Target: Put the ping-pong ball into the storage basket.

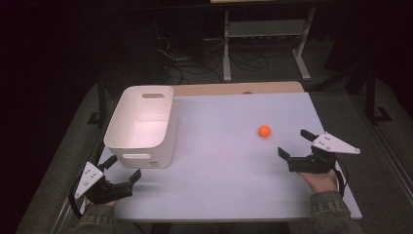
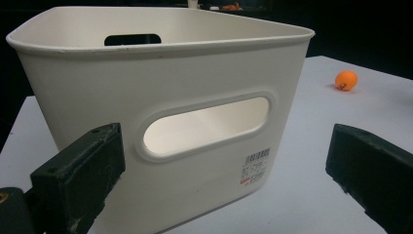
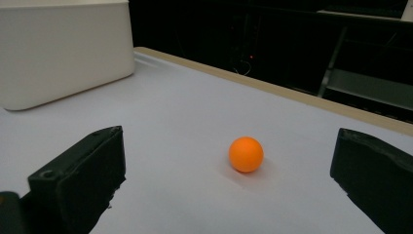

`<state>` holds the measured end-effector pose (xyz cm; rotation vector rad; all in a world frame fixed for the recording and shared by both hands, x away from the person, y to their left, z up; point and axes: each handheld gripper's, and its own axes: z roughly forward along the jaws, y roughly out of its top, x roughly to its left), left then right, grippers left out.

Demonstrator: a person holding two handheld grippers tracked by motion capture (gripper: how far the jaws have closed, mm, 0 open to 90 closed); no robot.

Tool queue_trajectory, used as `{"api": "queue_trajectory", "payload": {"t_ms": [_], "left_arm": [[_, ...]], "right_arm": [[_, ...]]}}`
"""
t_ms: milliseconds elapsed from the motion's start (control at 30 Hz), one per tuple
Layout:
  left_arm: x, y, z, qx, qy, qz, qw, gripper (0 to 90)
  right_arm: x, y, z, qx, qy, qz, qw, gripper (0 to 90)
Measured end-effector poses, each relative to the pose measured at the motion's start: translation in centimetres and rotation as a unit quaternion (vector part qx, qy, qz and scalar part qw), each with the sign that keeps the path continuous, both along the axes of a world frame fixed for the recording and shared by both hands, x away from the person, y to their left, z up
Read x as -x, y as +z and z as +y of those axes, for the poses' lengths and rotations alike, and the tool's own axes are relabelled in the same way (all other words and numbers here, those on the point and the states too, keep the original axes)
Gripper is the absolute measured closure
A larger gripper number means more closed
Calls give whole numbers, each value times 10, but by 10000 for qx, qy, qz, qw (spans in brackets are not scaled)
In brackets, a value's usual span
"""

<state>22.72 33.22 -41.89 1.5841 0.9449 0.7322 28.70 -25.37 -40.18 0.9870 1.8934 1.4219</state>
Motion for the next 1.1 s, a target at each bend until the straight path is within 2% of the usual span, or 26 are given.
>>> {"api": "queue_trajectory", "payload": {"t_ms": [567,733,1000,1100], "left_arm": [[0,0,0,9,0,15,10000,2],[-1,0,-1,-19,-23,27,10000,2],[-1,-1,-1,-24,-23,30,10000,2],[-1,-1,-1,-20,-28,25,10000,2]], "right_arm": [[7,0,-3,1,-64,125,9999,0],[5,1,-4,30,-23,311,9995,0],[0,4,3,294,77,510,9982,0],[-3,7,5,318,92,511,9981,0]]}}
